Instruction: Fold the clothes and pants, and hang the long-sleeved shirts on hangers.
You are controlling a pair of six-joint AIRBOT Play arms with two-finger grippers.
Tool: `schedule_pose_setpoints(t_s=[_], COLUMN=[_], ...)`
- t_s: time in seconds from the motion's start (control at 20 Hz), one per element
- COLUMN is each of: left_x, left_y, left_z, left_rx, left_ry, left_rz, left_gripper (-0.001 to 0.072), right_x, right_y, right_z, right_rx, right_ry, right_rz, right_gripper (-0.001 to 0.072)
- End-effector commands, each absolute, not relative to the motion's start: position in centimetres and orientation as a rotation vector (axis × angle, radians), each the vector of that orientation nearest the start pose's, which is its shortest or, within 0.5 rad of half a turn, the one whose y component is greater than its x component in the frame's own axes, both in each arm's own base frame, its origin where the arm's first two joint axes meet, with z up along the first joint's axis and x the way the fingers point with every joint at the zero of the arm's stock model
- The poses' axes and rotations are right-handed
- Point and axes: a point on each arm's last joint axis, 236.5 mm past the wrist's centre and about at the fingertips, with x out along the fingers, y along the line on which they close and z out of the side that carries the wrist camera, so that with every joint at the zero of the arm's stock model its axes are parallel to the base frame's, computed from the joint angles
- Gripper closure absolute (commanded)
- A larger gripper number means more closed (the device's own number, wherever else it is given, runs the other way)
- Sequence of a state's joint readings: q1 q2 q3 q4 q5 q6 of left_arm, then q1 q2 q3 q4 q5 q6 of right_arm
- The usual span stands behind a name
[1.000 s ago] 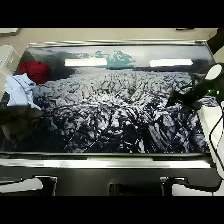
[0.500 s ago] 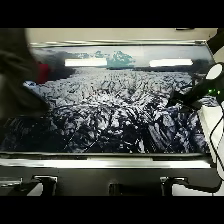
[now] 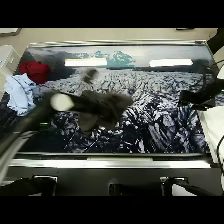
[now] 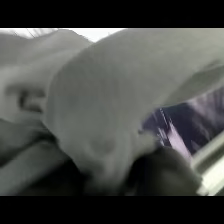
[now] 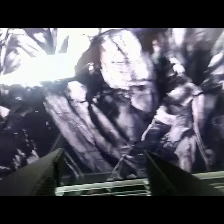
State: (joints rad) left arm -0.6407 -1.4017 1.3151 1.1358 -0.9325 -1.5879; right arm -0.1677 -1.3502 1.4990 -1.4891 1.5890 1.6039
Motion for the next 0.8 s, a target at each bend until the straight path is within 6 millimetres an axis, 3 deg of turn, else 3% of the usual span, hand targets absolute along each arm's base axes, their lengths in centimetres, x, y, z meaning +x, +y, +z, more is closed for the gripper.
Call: schedule_pose_setpoints(t_s=[0.0, 0.05, 0.1, 0.2, 0.3, 0.4, 0.5, 0.55, 0.6, 0.75], left_x=[27.2, 28.7, 32.2, 39.2, 42.7, 41.3, 37.6, 36.0, 34.8, 32.9], left_y=[-41.0, -40.3, -38.0, -30.9, -21.7, -14.0, -9.7, -8.8, -8.8, -11.8], left_z=[-1.9, -1.0, 0.4, 3.9, 5.2, 3.0, -0.3, -2.0, -3.6, -7.2], left_rx=[-0.092, -0.043, -0.008, -0.031, -0.157, -0.246, -0.316, -0.347, -0.383, -0.495], left_ry=[1.4, 1.365, 1.304, 1.227, 1.28, 1.448, 1.613, 1.652, 1.668, 1.666], left_rz=[-0.896, -0.907, -0.842, -0.675, -0.5, -0.371, -0.303, -0.292, -0.289, -0.341], left_gripper=[-0.0003, -0.0003, -0.0003, -0.0003, -0.0002, 0.0, 0.0016, 0.0066, 0.007, 0.007], right_x=[36.3, 36.5, 36.6, 36.5, 35.7, 33.9, 31.6, 30.3, 29.3, 28.4], right_y=[-4.9, -4.5, -3.5, -0.6, 1.6, 4.1, 7.4, 8.6, 9.5, 11.4], right_z=[8.3, 8.3, 8.2, 7.5, 5.2, 2.2, 0.2, -1.0, -2.3, -5.1], right_rx=[0.168, 0.18, 0.21, 0.301, 0.363, 0.474, 0.557, 0.543, 0.517, 0.479], right_ry=[1.394, 1.385, 1.387, 1.41, 1.472, 1.569, 1.648, 1.684, 1.709, 1.71], right_rz=[-0.109, -0.094, -0.059, 0.041, 0.128, 0.198, 0.321, 0.361, 0.384, 0.386], right_gripper=[0.0033, 0.0024, 0.0022, 0.0019, 0.0015, 0.0016, 0.0018, 0.0017, 0.0013, 0.0003])
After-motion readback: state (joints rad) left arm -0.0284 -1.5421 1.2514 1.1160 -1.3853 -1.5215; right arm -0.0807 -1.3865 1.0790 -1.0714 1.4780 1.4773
